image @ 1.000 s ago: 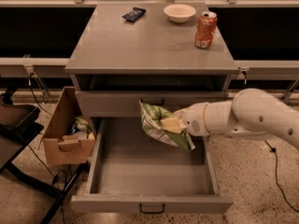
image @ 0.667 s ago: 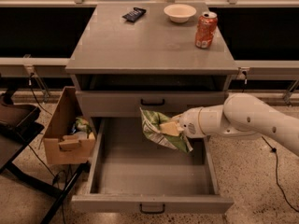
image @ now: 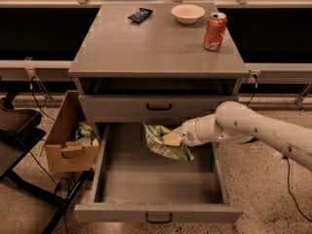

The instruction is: Place green jalapeno chip bag into middle drawer

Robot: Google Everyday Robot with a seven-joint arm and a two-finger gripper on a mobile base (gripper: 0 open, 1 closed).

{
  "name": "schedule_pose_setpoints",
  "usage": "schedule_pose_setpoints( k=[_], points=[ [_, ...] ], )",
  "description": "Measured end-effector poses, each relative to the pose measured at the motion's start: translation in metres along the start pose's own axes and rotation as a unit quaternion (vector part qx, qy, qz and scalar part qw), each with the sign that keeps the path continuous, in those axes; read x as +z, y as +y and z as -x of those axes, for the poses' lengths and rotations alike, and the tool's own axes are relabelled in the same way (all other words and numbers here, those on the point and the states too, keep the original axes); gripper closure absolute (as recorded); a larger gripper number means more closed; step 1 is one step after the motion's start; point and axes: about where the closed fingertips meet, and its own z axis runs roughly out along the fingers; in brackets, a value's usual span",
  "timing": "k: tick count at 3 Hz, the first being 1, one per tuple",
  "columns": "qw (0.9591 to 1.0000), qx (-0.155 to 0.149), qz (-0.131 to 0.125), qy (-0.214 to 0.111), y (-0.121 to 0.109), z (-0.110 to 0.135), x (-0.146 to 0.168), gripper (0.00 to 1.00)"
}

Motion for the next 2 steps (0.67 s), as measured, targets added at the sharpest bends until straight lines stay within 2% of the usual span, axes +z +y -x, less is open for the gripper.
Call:
schedule_pose_setpoints(
  k=[1, 2],
  points=[
    [0.9994, 0.015, 0.014, 0.029, -0.008, -0.026, 0.037, 1.0],
    [0.9975, 0.056, 0.015, 0.04, -0.003, -0.053, 0.059, 1.0]
  ],
)
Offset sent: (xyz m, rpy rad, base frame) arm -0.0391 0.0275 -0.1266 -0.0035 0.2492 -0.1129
